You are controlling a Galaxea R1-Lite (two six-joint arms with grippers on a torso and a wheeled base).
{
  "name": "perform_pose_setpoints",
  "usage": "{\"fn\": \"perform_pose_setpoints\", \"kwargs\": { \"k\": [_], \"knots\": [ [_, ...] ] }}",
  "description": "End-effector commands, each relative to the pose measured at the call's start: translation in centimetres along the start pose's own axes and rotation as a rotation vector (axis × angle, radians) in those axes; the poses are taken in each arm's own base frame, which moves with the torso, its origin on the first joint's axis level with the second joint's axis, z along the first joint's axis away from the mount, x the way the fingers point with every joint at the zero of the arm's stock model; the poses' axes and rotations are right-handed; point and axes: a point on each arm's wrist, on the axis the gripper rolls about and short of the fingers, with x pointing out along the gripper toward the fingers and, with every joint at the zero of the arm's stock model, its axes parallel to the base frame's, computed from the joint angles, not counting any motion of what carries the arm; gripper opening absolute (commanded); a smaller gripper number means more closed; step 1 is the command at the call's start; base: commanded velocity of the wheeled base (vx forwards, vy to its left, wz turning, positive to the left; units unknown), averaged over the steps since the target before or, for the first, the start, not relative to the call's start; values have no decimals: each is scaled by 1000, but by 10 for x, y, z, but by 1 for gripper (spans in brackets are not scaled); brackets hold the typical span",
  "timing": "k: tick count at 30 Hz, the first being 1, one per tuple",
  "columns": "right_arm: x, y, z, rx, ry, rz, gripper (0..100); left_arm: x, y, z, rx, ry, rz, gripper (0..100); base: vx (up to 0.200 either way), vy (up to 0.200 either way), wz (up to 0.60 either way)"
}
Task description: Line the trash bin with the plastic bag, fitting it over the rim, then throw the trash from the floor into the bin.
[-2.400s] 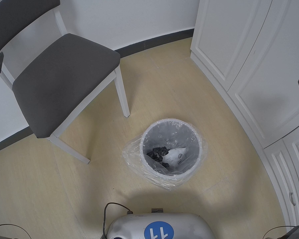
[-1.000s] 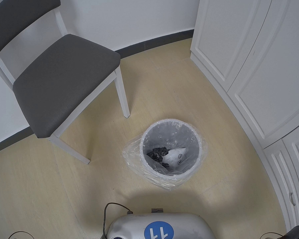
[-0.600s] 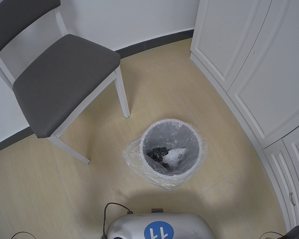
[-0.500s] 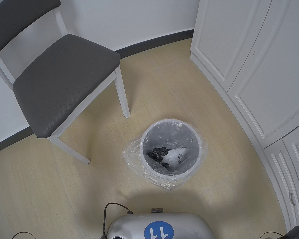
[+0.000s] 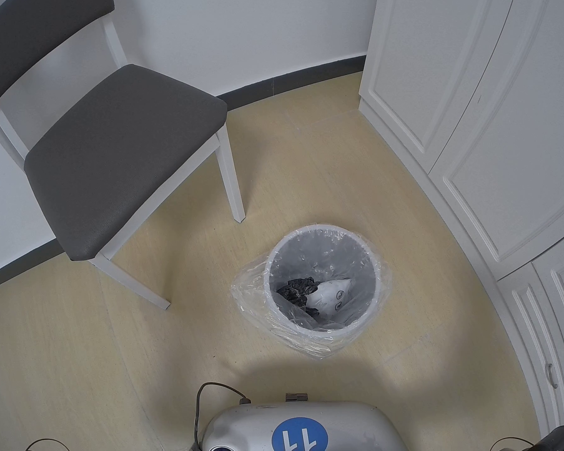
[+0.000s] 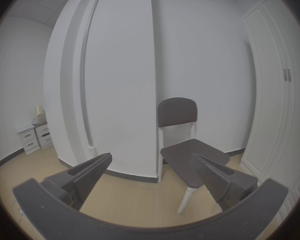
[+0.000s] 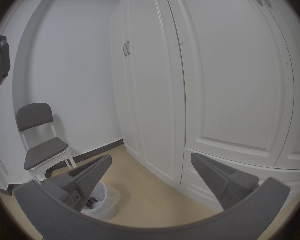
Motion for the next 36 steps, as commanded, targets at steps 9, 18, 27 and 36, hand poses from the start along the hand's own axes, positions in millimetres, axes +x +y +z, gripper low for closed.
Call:
{"fn": "perform_pose_setpoints", "kwargs": {
  "k": [9,18,27,36],
  "knots": [
    [0,0,-14,-11,-14,72,100,4,-11,-26,8,-3,-244,100,0,0,0],
    [0,0,-21,-26,63,142,100,19,-19,-62,9,-17,-293,100,0,0,0],
    [0,0,-24,-117,82,139,100,27,-23,-82,88,-46,-301,100,0,0,0],
    [-1,-1,-28,-235,114,150,100,32,-24,-102,142,-50,-305,100,0,0,0]
  ]
}}
